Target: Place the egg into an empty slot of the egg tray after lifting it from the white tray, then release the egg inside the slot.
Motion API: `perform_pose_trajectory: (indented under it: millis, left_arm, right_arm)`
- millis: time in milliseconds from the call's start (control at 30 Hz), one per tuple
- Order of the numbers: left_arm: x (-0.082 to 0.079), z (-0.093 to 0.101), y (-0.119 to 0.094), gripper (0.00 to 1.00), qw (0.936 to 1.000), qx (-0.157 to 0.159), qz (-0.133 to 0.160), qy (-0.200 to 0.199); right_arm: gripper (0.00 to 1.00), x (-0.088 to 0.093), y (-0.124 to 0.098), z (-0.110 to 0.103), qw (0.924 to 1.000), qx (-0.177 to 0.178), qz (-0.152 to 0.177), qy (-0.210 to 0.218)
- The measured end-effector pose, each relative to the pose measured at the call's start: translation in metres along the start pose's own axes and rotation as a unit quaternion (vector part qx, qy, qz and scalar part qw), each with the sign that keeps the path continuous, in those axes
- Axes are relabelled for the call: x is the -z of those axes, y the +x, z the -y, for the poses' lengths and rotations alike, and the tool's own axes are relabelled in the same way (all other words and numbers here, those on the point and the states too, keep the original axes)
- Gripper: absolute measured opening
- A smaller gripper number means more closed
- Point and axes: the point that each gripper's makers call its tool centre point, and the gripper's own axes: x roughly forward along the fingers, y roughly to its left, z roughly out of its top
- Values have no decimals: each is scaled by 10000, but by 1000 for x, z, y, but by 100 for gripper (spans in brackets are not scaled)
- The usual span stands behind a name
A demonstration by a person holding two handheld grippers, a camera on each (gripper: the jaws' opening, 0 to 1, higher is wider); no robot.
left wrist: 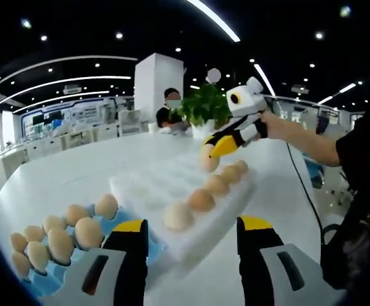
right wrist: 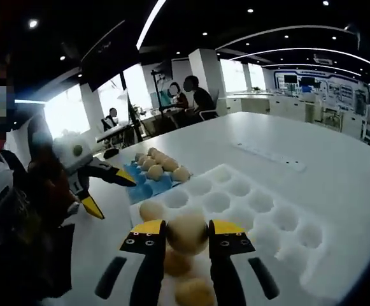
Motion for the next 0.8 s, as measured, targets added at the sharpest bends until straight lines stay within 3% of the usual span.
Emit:
perform_pose_trajectory:
  millis: [367,800]
  left_arm:
    - [-3,-1,1,57,10000,-44,81,-3]
    - [-22,10,18,56,9996,89,252,113]
  right_arm:
    - [28,-6,11,-26,9999,-148,72,11]
    - [28,-25,27,-59,9990,-374,184,-157]
